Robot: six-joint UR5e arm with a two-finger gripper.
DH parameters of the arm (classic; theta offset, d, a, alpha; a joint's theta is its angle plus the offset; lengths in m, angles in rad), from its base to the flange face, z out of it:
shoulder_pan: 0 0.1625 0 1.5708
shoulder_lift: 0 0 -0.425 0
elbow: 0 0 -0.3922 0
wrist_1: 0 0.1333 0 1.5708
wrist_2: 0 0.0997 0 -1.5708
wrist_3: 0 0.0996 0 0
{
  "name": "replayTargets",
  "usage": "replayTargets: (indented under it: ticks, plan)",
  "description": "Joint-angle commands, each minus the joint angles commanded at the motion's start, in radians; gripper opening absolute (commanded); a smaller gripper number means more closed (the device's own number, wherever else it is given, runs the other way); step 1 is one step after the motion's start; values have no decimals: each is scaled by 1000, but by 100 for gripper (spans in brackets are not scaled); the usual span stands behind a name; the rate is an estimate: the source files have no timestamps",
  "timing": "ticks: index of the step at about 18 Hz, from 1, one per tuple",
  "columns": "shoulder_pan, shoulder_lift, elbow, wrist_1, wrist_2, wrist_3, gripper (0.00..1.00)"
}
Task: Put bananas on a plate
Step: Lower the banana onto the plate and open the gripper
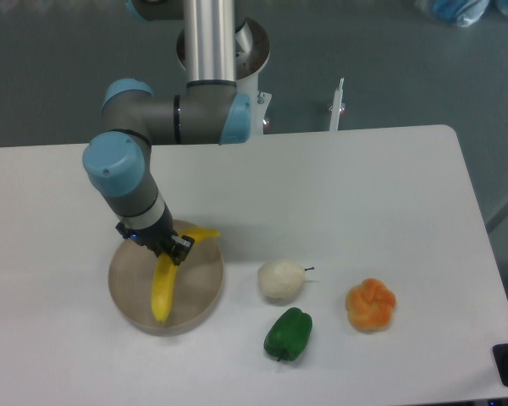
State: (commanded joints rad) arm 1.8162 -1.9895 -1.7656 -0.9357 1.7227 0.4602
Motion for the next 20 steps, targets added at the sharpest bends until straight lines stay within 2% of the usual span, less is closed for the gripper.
replayTargets:
  ticks: [6, 20]
  plan:
    - [-15, -29, -6, 43, 8, -5, 34]
    - [-26, -35, -21, 41, 8, 2, 34]
